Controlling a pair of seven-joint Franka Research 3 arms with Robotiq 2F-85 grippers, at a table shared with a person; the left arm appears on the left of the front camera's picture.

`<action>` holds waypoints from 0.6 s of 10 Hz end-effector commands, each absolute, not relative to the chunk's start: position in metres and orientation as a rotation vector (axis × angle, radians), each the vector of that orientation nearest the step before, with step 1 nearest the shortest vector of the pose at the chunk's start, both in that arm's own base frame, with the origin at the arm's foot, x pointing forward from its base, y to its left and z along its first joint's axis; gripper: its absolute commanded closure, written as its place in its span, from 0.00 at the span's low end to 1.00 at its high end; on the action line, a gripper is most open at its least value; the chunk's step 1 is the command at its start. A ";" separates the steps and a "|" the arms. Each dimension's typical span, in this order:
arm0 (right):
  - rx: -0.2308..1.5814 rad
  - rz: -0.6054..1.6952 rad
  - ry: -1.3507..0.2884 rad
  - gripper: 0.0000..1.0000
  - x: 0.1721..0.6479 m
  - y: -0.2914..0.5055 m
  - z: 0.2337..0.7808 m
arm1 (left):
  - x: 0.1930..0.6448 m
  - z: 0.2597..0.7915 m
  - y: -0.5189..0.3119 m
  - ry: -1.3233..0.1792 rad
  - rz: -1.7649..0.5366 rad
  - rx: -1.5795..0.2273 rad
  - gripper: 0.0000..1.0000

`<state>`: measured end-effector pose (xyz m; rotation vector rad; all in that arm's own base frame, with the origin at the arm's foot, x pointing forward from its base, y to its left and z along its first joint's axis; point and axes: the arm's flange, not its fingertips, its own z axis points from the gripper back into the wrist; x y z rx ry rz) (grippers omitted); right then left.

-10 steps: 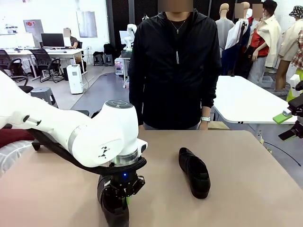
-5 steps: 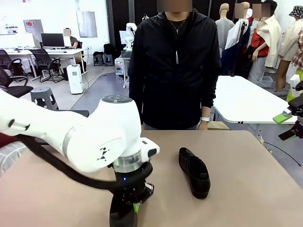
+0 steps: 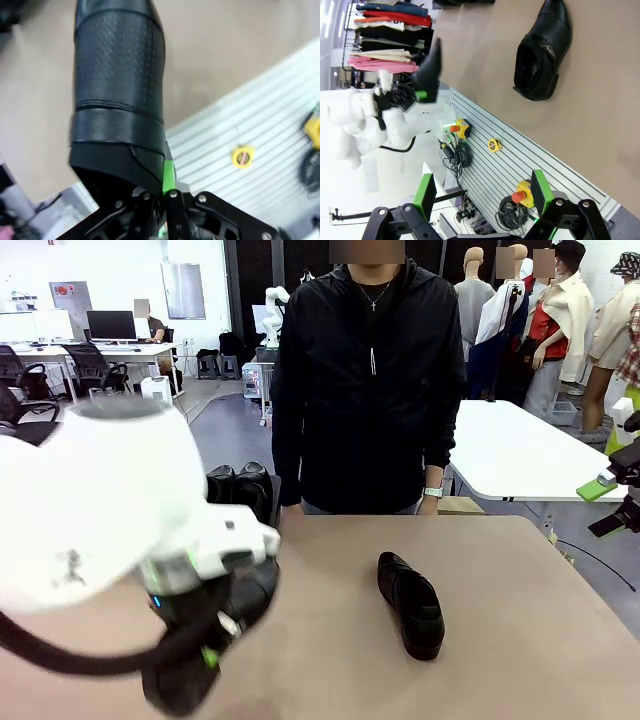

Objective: Organize the shoes by placing them on the stand.
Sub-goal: Place the Shoe from the middle of the table onto the Shoes Stand.

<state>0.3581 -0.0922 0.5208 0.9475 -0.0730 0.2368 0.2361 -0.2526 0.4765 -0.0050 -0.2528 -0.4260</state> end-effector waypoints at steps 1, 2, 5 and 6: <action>0.936 0.271 -0.077 0.00 0.357 -0.096 0.522 | 0.240 0.475 -0.161 -0.328 -0.323 -0.007 1.00; 0.936 0.271 -0.077 0.00 0.357 -0.096 0.522 | 0.243 0.488 -0.122 -0.321 -0.266 -0.024 1.00; 0.936 0.271 -0.077 0.00 0.357 -0.096 0.522 | 0.250 0.515 -0.006 -0.282 -0.052 -0.164 1.00; 0.936 0.271 -0.077 0.00 0.357 -0.096 0.522 | 0.254 0.513 0.013 -0.282 0.027 -0.233 1.00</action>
